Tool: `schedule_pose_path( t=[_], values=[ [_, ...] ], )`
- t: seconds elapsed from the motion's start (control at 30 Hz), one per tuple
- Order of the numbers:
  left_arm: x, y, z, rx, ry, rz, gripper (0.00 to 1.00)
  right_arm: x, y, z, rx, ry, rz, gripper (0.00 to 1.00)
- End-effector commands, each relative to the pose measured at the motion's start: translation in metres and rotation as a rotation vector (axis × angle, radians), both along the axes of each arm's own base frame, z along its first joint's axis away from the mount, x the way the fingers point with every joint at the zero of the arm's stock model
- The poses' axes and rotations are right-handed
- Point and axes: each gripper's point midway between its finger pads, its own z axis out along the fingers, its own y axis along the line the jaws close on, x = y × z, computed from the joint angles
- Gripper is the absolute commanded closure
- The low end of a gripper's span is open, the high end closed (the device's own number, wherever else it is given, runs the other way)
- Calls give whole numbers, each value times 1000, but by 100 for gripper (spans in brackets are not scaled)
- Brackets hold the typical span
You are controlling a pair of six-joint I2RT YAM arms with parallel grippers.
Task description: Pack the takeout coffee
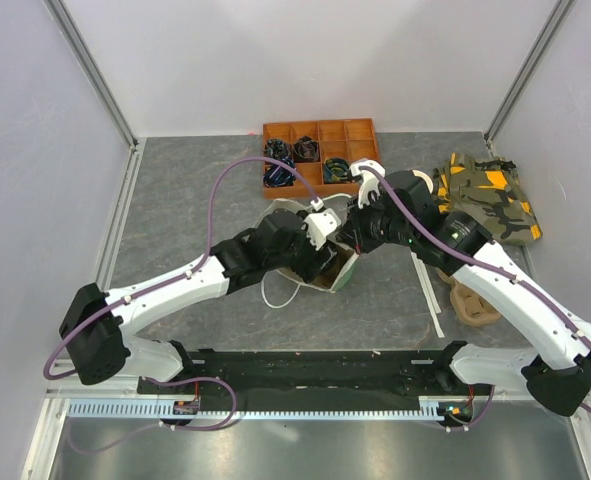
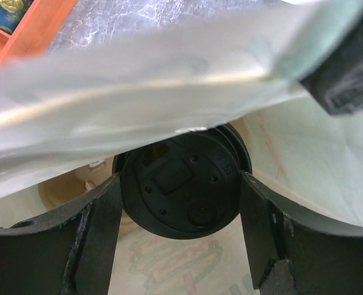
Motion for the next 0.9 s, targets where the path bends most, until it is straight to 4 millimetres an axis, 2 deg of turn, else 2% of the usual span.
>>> schedule_pose_path(
  t=[0.0, 0.2, 0.33, 0.53, 0.8, 0.87],
  values=[
    [4, 4, 30, 13, -54, -4, 62, -27, 14, 12, 59, 91, 139, 100],
    [-2, 11, 25, 44, -24, -8, 63, -41, 19, 23, 99, 170, 200, 100],
    [-6, 9, 29, 41, -15, -23, 63, -49, 20, 18, 102, 226, 232, 100],
    [-7, 9, 30, 53, -8, -25, 64, -43, 16, 26, 136, 268, 210, 100],
    [6, -5, 14, 54, -24, -15, 64, -31, 5, -4, 95, 335, 156, 100],
    [13, -8, 3, 76, -25, -1, 64, -25, 0, -8, 93, 348, 133, 100]
  ],
)
